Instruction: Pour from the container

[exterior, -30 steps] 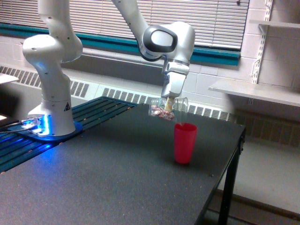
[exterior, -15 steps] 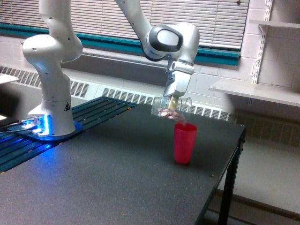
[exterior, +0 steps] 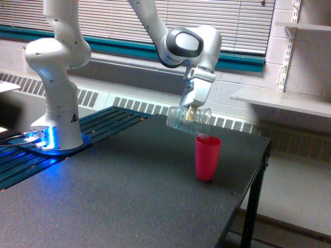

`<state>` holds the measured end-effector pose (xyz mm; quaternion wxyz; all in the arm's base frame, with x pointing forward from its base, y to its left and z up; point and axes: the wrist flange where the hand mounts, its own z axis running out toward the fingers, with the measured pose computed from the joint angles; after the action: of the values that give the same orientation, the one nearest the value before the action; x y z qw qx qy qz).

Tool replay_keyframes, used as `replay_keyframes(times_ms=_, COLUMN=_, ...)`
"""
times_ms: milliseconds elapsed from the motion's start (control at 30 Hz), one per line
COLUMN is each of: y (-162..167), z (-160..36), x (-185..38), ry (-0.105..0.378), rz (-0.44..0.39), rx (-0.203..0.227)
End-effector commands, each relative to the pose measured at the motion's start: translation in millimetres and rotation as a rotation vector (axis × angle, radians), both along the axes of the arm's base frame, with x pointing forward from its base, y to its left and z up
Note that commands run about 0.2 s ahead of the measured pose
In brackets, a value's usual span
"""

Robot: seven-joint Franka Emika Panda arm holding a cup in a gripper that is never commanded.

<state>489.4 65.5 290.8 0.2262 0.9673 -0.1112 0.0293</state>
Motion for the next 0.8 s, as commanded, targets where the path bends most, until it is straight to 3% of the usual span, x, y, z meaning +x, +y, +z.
replay_keyframes(times_ms=33, y=-1, z=-1.5, x=-3, ry=0.014, rz=0.011, rx=-0.015)
replay_keyframes(times_ms=400, y=-3, z=5.6, x=-5, ry=-0.014, rz=-0.002, rx=0.002)
replay_keyframes(times_ms=800, y=-10, z=23.0, x=-13, ry=-0.075, rz=-0.026, rx=0.072)
